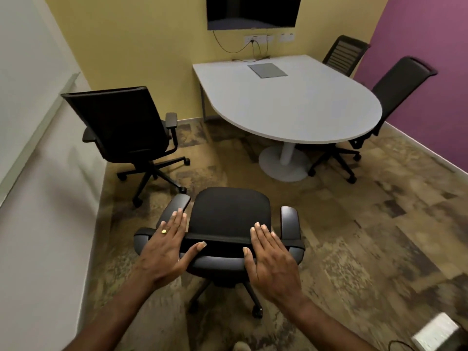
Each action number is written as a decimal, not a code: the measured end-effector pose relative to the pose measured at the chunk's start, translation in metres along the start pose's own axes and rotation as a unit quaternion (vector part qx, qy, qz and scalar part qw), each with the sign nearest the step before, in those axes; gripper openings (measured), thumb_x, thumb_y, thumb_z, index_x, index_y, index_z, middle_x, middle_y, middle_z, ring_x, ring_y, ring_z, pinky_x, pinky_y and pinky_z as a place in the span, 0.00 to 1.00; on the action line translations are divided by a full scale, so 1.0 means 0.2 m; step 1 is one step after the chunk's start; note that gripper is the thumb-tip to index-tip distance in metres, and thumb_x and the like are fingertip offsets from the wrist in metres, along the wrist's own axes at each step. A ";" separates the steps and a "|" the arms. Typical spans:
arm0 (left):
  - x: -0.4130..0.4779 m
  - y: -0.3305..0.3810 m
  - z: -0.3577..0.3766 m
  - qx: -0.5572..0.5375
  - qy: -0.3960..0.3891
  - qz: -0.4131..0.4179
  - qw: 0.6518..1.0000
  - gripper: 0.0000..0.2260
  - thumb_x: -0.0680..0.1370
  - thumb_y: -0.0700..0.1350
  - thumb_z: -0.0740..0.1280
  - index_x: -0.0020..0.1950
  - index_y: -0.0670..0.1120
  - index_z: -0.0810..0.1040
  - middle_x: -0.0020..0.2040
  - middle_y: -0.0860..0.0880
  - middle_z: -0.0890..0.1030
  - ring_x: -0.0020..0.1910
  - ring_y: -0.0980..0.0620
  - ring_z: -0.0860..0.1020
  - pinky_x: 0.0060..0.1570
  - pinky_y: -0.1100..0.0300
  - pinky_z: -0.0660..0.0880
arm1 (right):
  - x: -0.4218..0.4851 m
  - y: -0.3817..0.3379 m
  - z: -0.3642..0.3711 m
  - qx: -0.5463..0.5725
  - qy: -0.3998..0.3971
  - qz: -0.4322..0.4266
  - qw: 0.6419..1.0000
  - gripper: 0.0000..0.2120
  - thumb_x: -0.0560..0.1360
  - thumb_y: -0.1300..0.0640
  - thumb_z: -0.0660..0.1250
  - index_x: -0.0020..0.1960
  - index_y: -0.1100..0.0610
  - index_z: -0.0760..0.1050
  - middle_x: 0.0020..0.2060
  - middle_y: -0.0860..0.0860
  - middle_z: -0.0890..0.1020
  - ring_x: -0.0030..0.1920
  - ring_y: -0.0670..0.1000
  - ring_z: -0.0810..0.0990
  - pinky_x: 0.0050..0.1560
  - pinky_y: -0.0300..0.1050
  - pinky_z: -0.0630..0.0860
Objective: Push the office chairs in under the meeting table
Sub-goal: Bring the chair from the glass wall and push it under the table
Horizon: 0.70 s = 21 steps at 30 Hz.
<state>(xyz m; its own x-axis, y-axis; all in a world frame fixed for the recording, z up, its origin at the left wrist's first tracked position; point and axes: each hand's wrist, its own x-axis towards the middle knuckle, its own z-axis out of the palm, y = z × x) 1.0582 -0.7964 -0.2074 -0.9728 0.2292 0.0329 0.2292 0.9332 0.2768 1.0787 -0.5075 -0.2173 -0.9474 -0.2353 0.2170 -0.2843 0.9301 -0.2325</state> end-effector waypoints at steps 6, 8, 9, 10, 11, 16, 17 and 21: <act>0.48 0.04 0.01 0.012 -0.017 -0.009 1.000 0.47 0.75 0.78 0.33 0.84 0.47 0.38 0.84 0.50 0.36 0.82 0.56 0.33 0.80 0.58 0.34 | 0.40 0.25 0.01 0.019 0.008 0.008 1.000 0.30 0.84 0.42 0.48 0.78 0.57 0.66 0.78 0.53 0.67 0.79 0.49 0.63 0.80 0.48 0.60; 0.67 0.07 0.04 0.009 -0.008 -0.015 1.000 0.46 0.77 0.77 0.36 0.84 0.46 0.40 0.84 0.49 0.39 0.82 0.56 0.35 0.80 0.57 0.35 | 0.56 0.39 0.01 0.014 0.004 0.012 1.000 0.29 0.83 0.43 0.49 0.78 0.58 0.66 0.78 0.53 0.68 0.79 0.49 0.63 0.81 0.46 0.57; 0.70 0.08 0.04 0.018 0.001 -0.012 1.000 0.46 0.78 0.77 0.37 0.84 0.46 0.41 0.85 0.48 0.40 0.83 0.55 0.35 0.80 0.56 0.35 | 0.60 0.42 -0.01 0.004 0.007 0.002 1.000 0.29 0.83 0.43 0.49 0.78 0.58 0.66 0.78 0.54 0.68 0.79 0.49 0.63 0.81 0.46 0.57; 0.79 0.09 0.05 0.021 -0.007 -0.014 1.000 0.45 0.78 0.77 0.37 0.84 0.46 0.41 0.85 0.48 0.40 0.83 0.55 0.36 0.80 0.56 0.35 | 0.66 0.47 0.00 0.004 0.003 0.002 1.000 0.29 0.84 0.43 0.49 0.78 0.57 0.65 0.78 0.53 0.67 0.80 0.49 0.62 0.81 0.45 0.56; 0.87 0.10 0.07 0.024 -0.014 -0.014 1.000 0.45 0.78 0.77 0.37 0.84 0.46 0.40 0.85 0.48 0.40 0.83 0.55 0.36 0.80 0.56 0.35 | 0.72 0.53 0.01 0.007 0.000 0.008 1.000 0.29 0.84 0.43 0.49 0.79 0.57 0.65 0.78 0.53 0.67 0.80 0.48 0.62 0.81 0.45 0.56; 1.16 0.07 0.06 0.037 -0.004 -0.012 0.999 0.47 0.78 0.77 0.37 0.85 0.44 0.44 0.85 0.46 0.44 0.83 0.53 0.39 0.82 0.52 0.37 | 0.96 0.63 0.03 0.002 0.009 0.009 1.000 0.28 0.84 0.43 0.50 0.78 0.57 0.66 0.78 0.53 0.68 0.80 0.48 0.62 0.81 0.46 0.58; 1.25 0.06 0.06 0.033 -0.004 -0.009 0.999 0.47 0.78 0.77 0.37 0.85 0.44 0.44 0.86 0.46 0.44 0.84 0.53 0.39 0.81 0.53 0.37 | 1.02 0.66 0.03 0.004 0.011 0.019 1.000 0.28 0.84 0.43 0.50 0.78 0.57 0.66 0.78 0.53 0.68 0.79 0.48 0.62 0.81 0.46 0.58; 1.44 0.06 0.06 0.037 -0.004 0.005 0.999 0.47 0.77 0.78 0.37 0.85 0.44 0.44 0.86 0.46 0.44 0.83 0.53 0.39 0.79 0.54 0.34 | 1.17 0.73 0.05 0.003 0.013 0.024 1.000 0.29 0.83 0.43 0.49 0.78 0.57 0.66 0.78 0.53 0.68 0.79 0.49 0.63 0.81 0.47 0.59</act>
<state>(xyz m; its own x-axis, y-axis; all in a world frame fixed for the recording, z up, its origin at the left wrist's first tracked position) 0.7807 -0.7162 -0.2062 -0.9704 0.2397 0.0278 0.2403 0.9490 0.2043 0.8147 -0.4294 -0.2091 -0.9560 -0.1828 0.2296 -0.2393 0.9385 -0.2489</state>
